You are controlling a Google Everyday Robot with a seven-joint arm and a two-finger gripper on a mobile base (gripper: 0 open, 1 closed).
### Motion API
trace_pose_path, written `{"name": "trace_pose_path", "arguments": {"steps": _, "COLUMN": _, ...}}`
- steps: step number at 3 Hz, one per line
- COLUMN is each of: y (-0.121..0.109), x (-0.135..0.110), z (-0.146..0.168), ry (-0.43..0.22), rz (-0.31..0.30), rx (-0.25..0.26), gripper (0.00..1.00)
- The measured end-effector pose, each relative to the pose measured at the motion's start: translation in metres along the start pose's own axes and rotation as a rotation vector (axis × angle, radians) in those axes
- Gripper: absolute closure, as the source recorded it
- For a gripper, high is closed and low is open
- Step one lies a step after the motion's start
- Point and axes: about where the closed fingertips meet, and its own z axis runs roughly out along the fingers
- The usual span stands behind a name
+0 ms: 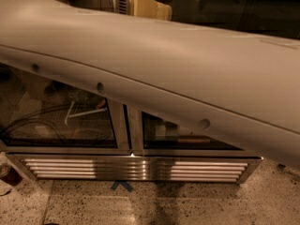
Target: Place 7up can into top drawer
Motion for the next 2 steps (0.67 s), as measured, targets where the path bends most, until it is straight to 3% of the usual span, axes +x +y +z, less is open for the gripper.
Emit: {"name": "trace_pose_path", "arguments": {"steps": 2, "y": -0.0031, "x": -0.0119, "z": -0.0116, "ry": 0.031, "rz": 0.098, "rx": 0.030, "gripper": 0.00}}
